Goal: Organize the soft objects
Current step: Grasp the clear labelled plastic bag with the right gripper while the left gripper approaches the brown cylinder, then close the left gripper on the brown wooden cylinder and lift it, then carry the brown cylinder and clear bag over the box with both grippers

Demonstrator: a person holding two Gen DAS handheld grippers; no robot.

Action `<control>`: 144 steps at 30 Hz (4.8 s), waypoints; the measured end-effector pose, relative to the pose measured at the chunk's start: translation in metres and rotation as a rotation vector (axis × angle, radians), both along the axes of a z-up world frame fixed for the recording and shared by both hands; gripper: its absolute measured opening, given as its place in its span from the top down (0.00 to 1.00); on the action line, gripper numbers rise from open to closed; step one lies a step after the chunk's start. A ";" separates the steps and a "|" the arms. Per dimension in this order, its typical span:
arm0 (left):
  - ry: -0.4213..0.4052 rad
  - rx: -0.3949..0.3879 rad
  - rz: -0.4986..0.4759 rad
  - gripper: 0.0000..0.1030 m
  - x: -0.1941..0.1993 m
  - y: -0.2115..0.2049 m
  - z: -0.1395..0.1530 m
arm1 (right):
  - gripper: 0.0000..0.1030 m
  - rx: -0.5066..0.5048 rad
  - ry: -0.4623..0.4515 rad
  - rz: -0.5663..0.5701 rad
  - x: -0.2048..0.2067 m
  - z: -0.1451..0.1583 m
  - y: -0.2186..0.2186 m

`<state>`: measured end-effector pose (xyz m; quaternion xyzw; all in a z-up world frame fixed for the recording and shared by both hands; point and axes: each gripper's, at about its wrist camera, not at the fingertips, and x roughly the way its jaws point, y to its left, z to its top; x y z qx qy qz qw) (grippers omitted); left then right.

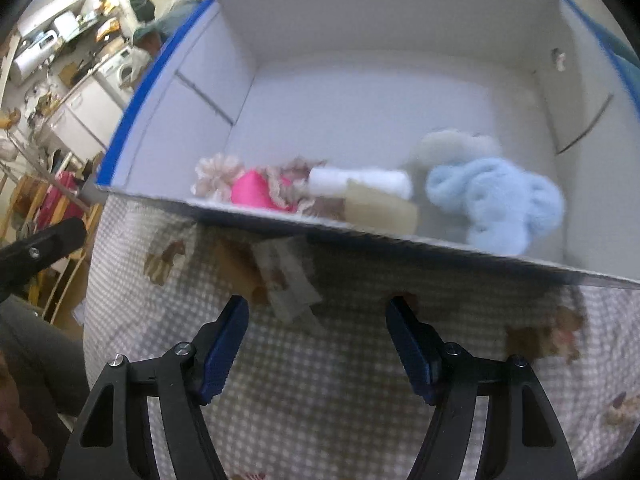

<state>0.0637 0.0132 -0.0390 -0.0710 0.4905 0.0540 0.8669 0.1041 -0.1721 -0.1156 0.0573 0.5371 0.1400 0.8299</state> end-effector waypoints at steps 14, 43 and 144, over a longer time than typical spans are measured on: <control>0.037 0.003 -0.003 0.38 0.007 -0.003 -0.011 | 0.83 0.048 0.047 0.065 0.006 -0.012 0.016; 0.209 -0.079 -0.253 0.52 0.045 -0.071 -0.096 | 0.85 0.144 0.045 -0.163 -0.049 0.035 -0.068; 0.020 -0.086 -0.139 0.95 -0.019 -0.030 -0.011 | 0.85 0.189 -0.113 -0.082 -0.060 0.060 -0.049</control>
